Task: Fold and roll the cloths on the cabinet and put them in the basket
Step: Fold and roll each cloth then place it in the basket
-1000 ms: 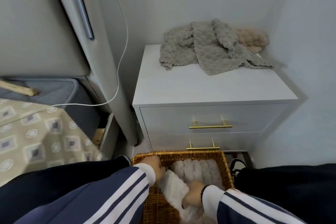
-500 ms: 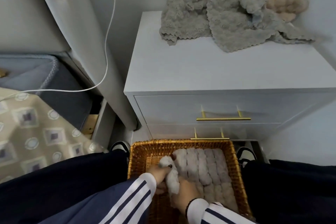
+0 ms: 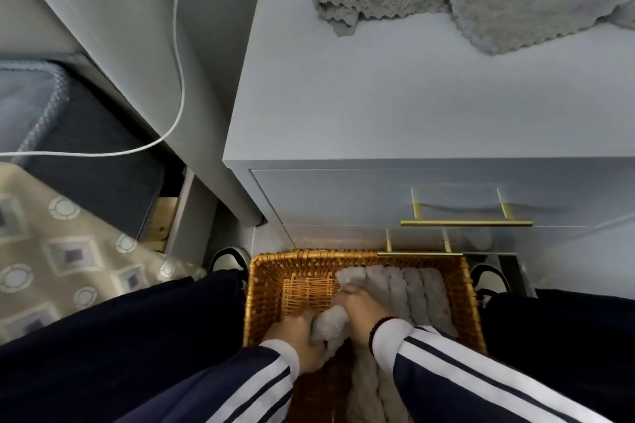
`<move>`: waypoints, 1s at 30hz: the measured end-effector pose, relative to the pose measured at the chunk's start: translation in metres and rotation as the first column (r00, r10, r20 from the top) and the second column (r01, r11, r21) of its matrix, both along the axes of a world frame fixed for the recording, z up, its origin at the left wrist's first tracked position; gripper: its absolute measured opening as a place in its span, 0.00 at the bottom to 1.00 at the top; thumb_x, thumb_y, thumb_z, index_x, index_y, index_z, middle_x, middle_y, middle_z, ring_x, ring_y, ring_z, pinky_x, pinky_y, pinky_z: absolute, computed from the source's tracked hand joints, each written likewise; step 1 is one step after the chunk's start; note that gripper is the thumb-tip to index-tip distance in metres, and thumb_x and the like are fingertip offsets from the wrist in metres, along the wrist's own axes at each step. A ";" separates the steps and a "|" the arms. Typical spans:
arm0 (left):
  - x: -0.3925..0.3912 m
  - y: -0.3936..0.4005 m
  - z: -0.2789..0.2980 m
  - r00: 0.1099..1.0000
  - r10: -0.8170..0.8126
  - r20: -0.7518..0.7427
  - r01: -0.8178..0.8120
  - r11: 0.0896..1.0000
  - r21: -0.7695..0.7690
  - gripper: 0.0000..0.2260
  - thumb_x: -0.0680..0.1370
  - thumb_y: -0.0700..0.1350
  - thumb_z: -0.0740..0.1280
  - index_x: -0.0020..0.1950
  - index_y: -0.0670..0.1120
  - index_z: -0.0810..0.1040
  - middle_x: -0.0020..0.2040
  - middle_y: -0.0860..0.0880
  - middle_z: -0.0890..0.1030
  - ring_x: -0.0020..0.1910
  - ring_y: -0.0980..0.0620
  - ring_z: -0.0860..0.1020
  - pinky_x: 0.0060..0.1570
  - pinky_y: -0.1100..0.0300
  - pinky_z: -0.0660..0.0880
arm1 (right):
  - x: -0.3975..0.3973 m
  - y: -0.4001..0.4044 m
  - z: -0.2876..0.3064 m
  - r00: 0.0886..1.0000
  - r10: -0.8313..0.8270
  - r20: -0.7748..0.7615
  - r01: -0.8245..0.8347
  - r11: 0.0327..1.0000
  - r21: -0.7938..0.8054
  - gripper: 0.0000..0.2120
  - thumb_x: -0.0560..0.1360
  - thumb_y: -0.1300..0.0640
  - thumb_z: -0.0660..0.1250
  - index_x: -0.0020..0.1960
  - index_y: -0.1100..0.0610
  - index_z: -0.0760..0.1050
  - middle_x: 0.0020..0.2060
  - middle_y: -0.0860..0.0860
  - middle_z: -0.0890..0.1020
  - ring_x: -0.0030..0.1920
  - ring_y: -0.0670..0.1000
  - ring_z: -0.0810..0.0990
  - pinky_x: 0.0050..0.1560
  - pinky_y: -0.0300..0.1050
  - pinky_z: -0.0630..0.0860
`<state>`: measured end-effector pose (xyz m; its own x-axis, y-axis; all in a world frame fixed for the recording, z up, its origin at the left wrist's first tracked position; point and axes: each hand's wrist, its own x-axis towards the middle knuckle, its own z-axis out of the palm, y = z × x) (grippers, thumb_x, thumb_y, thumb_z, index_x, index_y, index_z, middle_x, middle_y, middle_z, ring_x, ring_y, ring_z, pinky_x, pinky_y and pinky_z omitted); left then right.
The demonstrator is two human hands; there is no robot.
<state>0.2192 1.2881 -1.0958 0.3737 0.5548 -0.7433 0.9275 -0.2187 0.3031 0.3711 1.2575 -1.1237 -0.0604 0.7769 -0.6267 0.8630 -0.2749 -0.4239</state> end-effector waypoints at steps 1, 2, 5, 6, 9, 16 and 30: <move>0.000 0.003 -0.003 0.999 0.033 -0.004 -0.033 0.999 0.000 0.20 0.71 0.53 0.63 0.63 0.54 0.71 0.57 0.50 0.78 0.54 0.49 0.78 0.52 0.59 0.74 | 0.000 0.002 -0.001 0.999 -0.027 -0.018 0.027 0.999 0.036 0.19 0.75 0.65 0.62 0.66 0.56 0.71 0.66 0.55 0.68 0.63 0.57 0.71 0.62 0.50 0.71; -0.001 0.005 -0.006 0.998 0.061 0.005 -0.061 0.998 0.008 0.19 0.72 0.52 0.63 0.63 0.53 0.72 0.56 0.50 0.79 0.53 0.49 0.78 0.52 0.59 0.75 | 0.000 0.002 0.001 0.998 -0.059 -0.029 0.061 0.995 0.079 0.21 0.75 0.65 0.63 0.67 0.55 0.69 0.68 0.53 0.65 0.65 0.57 0.69 0.63 0.49 0.70; -0.003 0.011 -0.020 0.982 0.189 0.028 -0.190 0.980 0.051 0.16 0.74 0.53 0.63 0.61 0.53 0.74 0.52 0.51 0.79 0.45 0.52 0.77 0.49 0.61 0.75 | -0.005 -0.001 -0.001 0.972 -0.234 0.000 0.229 0.953 0.196 0.24 0.75 0.61 0.64 0.69 0.51 0.64 0.69 0.49 0.60 0.67 0.53 0.66 0.62 0.46 0.70; -0.005 0.011 -0.023 0.969 0.246 0.033 -0.247 0.967 0.063 0.15 0.74 0.54 0.63 0.60 0.53 0.74 0.51 0.51 0.79 0.44 0.53 0.76 0.48 0.61 0.75 | -0.010 -0.003 -0.001 0.951 -0.309 -0.021 0.307 0.931 0.200 0.22 0.76 0.60 0.63 0.68 0.50 0.65 0.69 0.48 0.61 0.66 0.52 0.67 0.61 0.45 0.71; -0.009 0.011 -0.041 0.933 0.355 0.056 -0.359 0.928 0.104 0.18 0.74 0.55 0.64 0.63 0.52 0.73 0.54 0.50 0.79 0.50 0.50 0.78 0.50 0.60 0.74 | -0.026 -0.009 -0.011 0.808 -0.562 -0.174 0.570 0.822 -0.008 0.14 0.78 0.61 0.57 0.61 0.51 0.73 0.60 0.48 0.73 0.58 0.51 0.74 0.57 0.44 0.73; -0.001 0.001 -0.060 0.940 0.303 0.159 -0.326 0.935 0.143 0.22 0.76 0.55 0.65 0.68 0.51 0.69 0.63 0.50 0.72 0.59 0.50 0.74 0.53 0.61 0.72 | -0.021 0.010 -0.047 0.482 -0.799 -0.360 0.677 0.601 -0.426 0.14 0.76 0.66 0.56 0.50 0.51 0.76 0.45 0.48 0.77 0.47 0.51 0.77 0.47 0.45 0.75; 0.019 -0.003 -0.077 0.953 0.257 0.163 -0.251 0.966 -0.057 0.44 0.72 0.49 0.69 0.78 0.53 0.42 0.75 0.48 0.60 0.71 0.49 0.66 0.69 0.53 0.66 | -0.013 0.030 -0.044 0.585 -0.732 -0.350 0.647 0.681 -0.343 0.25 0.77 0.64 0.62 0.73 0.53 0.63 0.64 0.52 0.73 0.65 0.53 0.72 0.61 0.41 0.69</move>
<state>0.2379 1.2851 -1.1726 0.3450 0.6223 -0.7027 0.8862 0.0308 0.4623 0.3578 1.2871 -1.1681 0.1606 0.5896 -0.7916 0.1191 -0.8077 -0.5775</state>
